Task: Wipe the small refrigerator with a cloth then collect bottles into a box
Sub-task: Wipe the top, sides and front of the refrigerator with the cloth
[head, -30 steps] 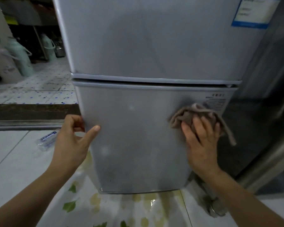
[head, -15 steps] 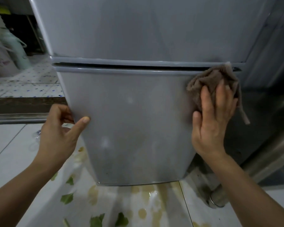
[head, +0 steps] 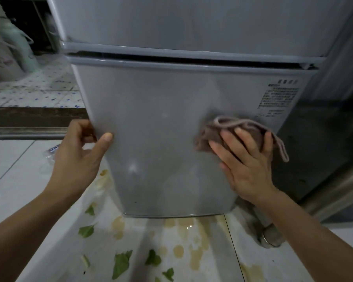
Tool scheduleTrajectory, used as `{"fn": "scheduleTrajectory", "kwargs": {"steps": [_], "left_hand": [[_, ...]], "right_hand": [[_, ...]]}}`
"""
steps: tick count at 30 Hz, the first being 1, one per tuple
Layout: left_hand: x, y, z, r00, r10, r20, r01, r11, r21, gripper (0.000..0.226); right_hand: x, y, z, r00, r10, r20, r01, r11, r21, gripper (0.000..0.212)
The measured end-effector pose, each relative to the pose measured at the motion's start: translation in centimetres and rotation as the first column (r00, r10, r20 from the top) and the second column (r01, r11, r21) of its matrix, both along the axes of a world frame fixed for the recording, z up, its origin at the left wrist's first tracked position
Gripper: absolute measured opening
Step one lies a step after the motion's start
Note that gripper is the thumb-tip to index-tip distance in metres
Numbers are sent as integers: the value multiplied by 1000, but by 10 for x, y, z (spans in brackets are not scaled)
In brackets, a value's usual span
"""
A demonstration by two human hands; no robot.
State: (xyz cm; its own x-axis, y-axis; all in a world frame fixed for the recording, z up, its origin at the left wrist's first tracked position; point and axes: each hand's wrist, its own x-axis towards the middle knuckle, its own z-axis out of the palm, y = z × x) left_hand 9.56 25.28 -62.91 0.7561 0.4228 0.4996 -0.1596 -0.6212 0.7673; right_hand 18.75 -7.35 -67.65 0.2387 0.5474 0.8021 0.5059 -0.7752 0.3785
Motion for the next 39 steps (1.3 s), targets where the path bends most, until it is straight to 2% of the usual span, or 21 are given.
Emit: {"fn": "scheduleTrajectory", "kwargs": {"steps": [2,4,7,9,11,12,14,16,18,19,20,22,25,27,30,33,35,39], "left_hand": [[-5,-1,-10,997,-31,-65,32,999,11,20],[-9,-1,-16,995,-41,-87,43,999,19,23],[-9,1,-16,994,-44,-99,44,999,4,26],[-9,0,-13,992,-52,-117,51,999,-17,26],[-8,0,-11,990,-53,-134,53,999,-9,27],[-9,1,-10,989,-54,-141,54,999,-4,28],[-9,2,-9,988,-57,-145,58,998,0,27],[-8,4,-9,986,-71,-150,72,997,-4,26],[-7,9,-8,981,-115,-158,109,993,-46,23],[-7,12,-7,974,-159,-159,146,985,-90,19],[-8,16,-5,965,-211,-156,189,971,-144,17],[-10,23,-1,940,-309,-143,268,930,-252,24],[-16,30,1,900,-416,-130,357,875,-329,39],[-19,34,1,880,-457,-129,393,854,-341,51],[-20,39,3,859,-491,-146,429,845,-319,58],[-18,49,4,859,-467,-210,431,881,-198,60],[-17,57,2,878,-402,-260,385,915,-116,61],[-20,70,-7,885,-349,-309,345,936,-68,60]], "right_hand": [[-3,29,3,1000,-11,17,9,994,108,48],[-7,42,-13,1000,-17,16,15,996,91,52],[-18,39,-47,998,57,-4,-57,985,-161,67],[-25,37,-60,991,83,-108,-117,926,-359,83],[-28,36,-55,968,88,-237,-192,866,-462,98],[-27,38,-46,964,98,-249,-212,847,-488,100],[-21,50,-17,976,177,-130,-218,858,-466,80],[-14,75,13,984,176,28,-160,940,-301,56],[-15,101,27,992,83,95,-75,994,-84,53],[-17,109,24,994,51,99,-48,998,-34,56],[-22,113,14,995,38,90,-35,999,-36,61],[-30,114,-10,995,87,52,-78,984,-158,69],[-41,112,-38,972,178,-153,-229,863,-450,74],[-46,117,-35,964,154,-217,-247,825,-509,68],[-44,130,-7,976,193,-101,-218,876,-430,58],[-39,160,30,986,165,24,-157,969,-188,48],[-41,176,31,988,145,44,-140,984,-108,47],[-44,180,-8,987,157,-17,-154,934,-322,53]]}}
